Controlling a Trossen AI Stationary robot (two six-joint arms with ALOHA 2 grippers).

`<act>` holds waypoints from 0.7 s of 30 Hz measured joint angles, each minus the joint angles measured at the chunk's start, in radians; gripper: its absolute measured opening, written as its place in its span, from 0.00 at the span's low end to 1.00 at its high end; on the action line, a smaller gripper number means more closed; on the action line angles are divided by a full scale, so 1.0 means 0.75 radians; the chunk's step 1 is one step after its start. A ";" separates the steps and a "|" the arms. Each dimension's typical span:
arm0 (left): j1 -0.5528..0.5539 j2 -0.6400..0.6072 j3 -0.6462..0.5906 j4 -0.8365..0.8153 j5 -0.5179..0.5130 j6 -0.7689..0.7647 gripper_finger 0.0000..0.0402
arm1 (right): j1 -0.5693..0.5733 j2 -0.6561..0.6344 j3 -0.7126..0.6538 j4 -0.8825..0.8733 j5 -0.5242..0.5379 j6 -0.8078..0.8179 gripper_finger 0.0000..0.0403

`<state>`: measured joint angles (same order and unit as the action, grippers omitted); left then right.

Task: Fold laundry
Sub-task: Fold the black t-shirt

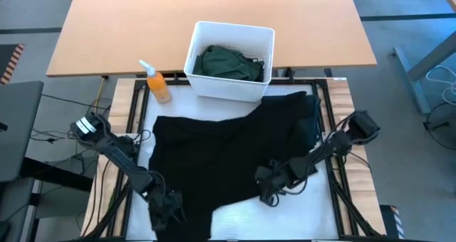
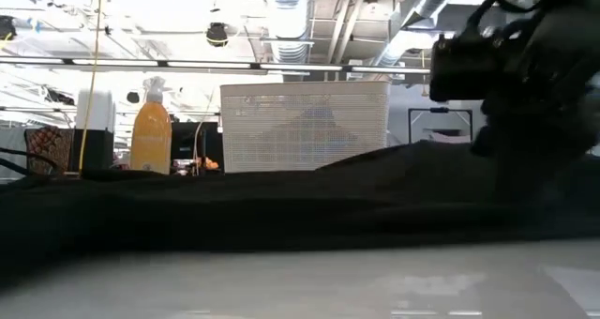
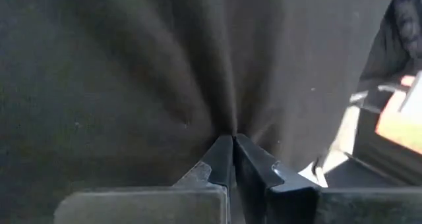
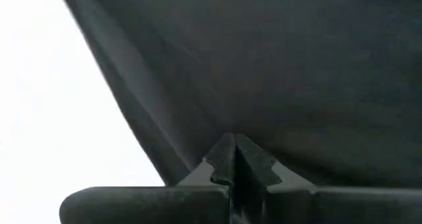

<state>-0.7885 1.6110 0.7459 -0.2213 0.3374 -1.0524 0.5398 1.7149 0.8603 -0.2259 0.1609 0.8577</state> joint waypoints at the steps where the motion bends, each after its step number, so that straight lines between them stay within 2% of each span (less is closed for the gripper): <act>1: -0.011 0.000 0.002 -0.005 0.013 -0.021 0.00 | 0.022 0.014 0.017 0.019 -0.067 0.011 0.06; 5: -0.036 0.000 0.006 0.010 0.009 -0.011 0.00 | 0.108 0.035 0.128 0.004 -0.359 0.013 0.04; 8: -0.039 -0.004 0.006 0.010 -0.015 0.092 0.00 | 0.140 -0.014 0.261 -0.174 -0.377 -0.002 0.05; 11: -0.015 -0.034 0.006 0.006 -0.016 0.170 0.00 | 0.140 -0.058 0.408 -0.482 -0.271 -0.055 0.06; 15: 0.005 -0.139 0.006 -0.029 -0.007 0.166 0.00 | 0.125 -0.125 0.611 -0.838 -0.023 -0.115 0.06; 18: 0.003 -0.278 0.007 -0.069 -0.014 0.166 0.00 | 0.095 -0.182 0.713 -1.126 0.194 -0.110 0.06; 21: 0.003 -0.463 0.007 -0.097 -0.120 0.228 0.00 | 0.038 -0.274 0.735 -1.332 0.368 -0.109 0.06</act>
<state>-0.7864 1.2637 0.7509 -0.2943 0.2475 -0.8818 0.5684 1.5095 1.4117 -1.2253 0.4369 0.7762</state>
